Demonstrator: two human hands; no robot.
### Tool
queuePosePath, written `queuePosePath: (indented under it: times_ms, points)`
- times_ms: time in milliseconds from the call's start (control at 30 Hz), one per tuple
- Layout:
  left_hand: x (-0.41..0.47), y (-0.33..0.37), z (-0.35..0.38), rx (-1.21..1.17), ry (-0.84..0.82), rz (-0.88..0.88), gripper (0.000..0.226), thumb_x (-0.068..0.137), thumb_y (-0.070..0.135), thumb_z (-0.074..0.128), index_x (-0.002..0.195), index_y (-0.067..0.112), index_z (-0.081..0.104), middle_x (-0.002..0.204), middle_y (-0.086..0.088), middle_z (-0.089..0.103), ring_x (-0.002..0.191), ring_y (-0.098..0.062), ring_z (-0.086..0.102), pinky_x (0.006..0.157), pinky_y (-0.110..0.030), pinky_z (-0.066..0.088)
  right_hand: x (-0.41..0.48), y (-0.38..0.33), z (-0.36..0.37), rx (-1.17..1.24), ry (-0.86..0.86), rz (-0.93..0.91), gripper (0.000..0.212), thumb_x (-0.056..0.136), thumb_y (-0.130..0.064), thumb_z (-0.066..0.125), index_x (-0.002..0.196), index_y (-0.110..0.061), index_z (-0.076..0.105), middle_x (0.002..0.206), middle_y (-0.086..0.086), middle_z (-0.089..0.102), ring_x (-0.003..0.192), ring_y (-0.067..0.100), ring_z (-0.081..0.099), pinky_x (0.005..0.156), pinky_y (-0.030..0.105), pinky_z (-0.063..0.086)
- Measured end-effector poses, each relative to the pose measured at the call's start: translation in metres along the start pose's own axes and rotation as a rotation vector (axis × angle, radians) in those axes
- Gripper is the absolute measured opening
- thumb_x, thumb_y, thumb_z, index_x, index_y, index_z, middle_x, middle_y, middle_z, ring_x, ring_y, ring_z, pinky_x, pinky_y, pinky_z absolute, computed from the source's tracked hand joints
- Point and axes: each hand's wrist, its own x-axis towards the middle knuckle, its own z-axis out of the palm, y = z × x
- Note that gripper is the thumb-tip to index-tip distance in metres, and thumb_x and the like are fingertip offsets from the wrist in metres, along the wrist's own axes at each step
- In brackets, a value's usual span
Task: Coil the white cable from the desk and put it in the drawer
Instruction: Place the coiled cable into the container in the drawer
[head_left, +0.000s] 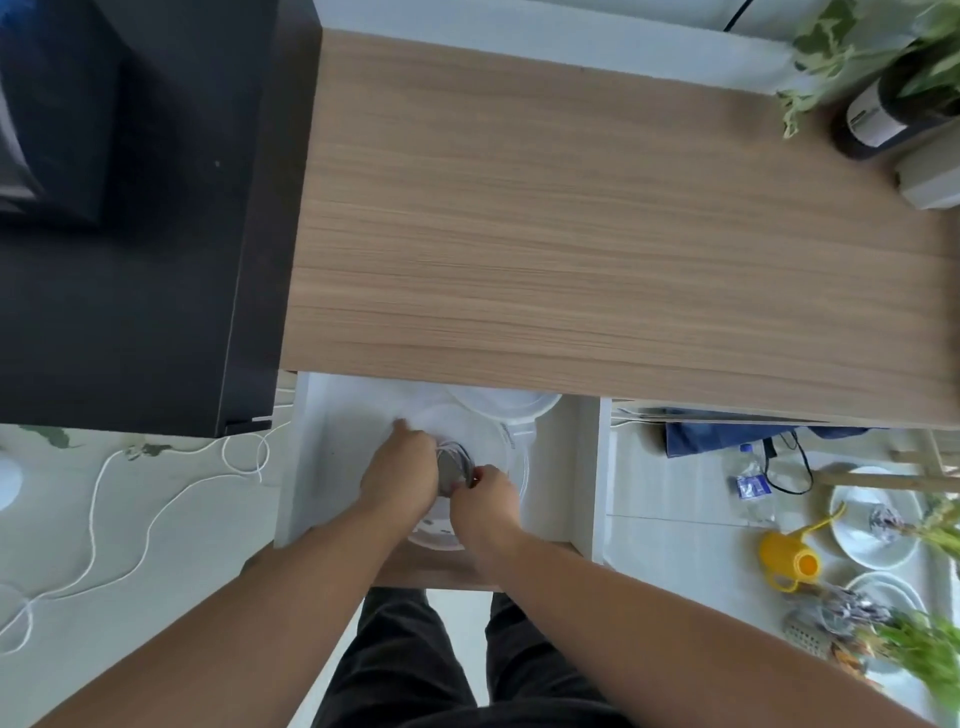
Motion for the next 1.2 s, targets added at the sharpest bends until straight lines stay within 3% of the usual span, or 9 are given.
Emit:
queuePosePath:
  times_ms: [100,200,267,433,567,667,800,967,1200]
  points:
    - [0.000,0.006,-0.002,0.030,0.053,-0.006,0.025,0.085,0.000,0.053,0.070,0.010,0.068,0.078,-0.005,0.056,0.074,-0.028,0.060,0.064,-0.031,0.042,0.007,-0.002,-0.002,0.004,0.021,-0.017,0.020,0.097,-0.012,0.048,0.106,-0.003,0.063,0.088,0.005,0.062,0.067,0.017,0.053,0.055,0.025,0.040]
    - [0.002,0.008,-0.005,0.047,0.102,-0.026,0.017,0.090,-0.002,0.047,0.093,0.007,0.061,0.089,-0.010,0.067,0.075,-0.027,0.058,0.062,-0.035,0.043,0.005,-0.005,-0.002,-0.013,0.047,-0.061,0.021,0.094,-0.007,0.047,0.110,-0.005,0.060,0.107,0.011,0.065,0.083,0.024,0.060,0.066,0.031,0.046]
    - [0.001,0.007,-0.004,0.090,0.100,-0.017,0.015,0.093,-0.001,0.044,0.093,0.010,0.054,0.094,-0.011,0.067,0.075,-0.027,0.054,0.063,-0.035,0.042,0.002,-0.004,-0.002,-0.016,0.046,-0.108,0.024,0.094,-0.008,0.047,0.115,-0.006,0.058,0.117,0.012,0.059,0.089,0.024,0.059,0.073,0.031,0.046]
    - [-0.004,0.004,-0.001,0.099,0.038,-0.030,0.020,0.093,0.004,0.049,0.099,0.009,0.068,0.089,-0.006,0.063,0.081,-0.028,0.059,0.072,-0.034,0.048,-0.006,-0.002,-0.012,-0.085,-0.033,-0.219,0.031,0.100,-0.011,0.048,0.131,-0.008,0.047,0.132,0.010,0.045,0.085,0.012,0.047,0.081,0.023,0.036]
    - [-0.016,0.005,-0.003,0.195,0.016,0.004,0.036,0.090,-0.007,0.048,0.124,0.001,0.059,0.102,-0.015,0.072,0.094,-0.032,0.071,0.069,-0.033,0.048,-0.015,-0.004,-0.029,-0.153,-0.030,-0.212,0.028,0.099,-0.014,0.051,0.125,-0.007,0.057,0.122,0.012,0.062,0.092,0.026,0.061,0.075,0.032,0.049]
    - [-0.029,0.000,-0.010,0.129,0.102,0.082,0.043,0.095,0.000,0.046,0.138,0.002,0.045,0.103,-0.014,0.070,0.091,-0.029,0.069,0.065,-0.031,0.043,-0.025,-0.001,-0.056,-0.024,0.083,-0.209,0.022,0.096,-0.017,0.052,0.100,-0.011,0.072,0.094,0.007,0.074,0.084,0.029,0.071,0.063,0.033,0.053]
    - [-0.056,-0.022,-0.027,-0.074,0.174,0.203,0.027,0.102,0.015,0.044,0.126,0.010,0.057,0.114,-0.006,0.065,0.099,-0.024,0.066,0.082,-0.038,0.054,-0.013,0.004,-0.093,0.258,0.323,-0.101,0.016,0.095,-0.025,0.053,0.091,-0.015,0.064,0.085,0.002,0.069,0.082,0.027,0.066,0.068,0.035,0.050]
    - [-0.067,-0.050,-0.040,-0.106,0.264,0.150,0.031,0.102,0.020,0.051,0.131,0.016,0.057,0.128,-0.004,0.059,0.114,-0.024,0.062,0.094,-0.038,0.054,0.028,-0.021,-0.104,0.748,0.098,-0.103,0.016,0.100,-0.017,0.052,0.088,-0.021,0.062,0.081,-0.003,0.058,0.082,0.019,0.049,0.078,0.031,0.043]
    - [-0.065,-0.050,-0.033,-0.361,0.115,-0.121,0.042,0.106,0.032,0.043,0.142,0.012,0.042,0.135,-0.014,0.054,0.113,-0.029,0.059,0.093,-0.037,0.045,0.038,-0.023,-0.084,1.017,-0.041,-0.079,0.022,0.098,0.003,0.051,0.098,-0.014,0.064,0.076,0.002,0.062,0.063,0.016,0.049,0.068,0.028,0.044]
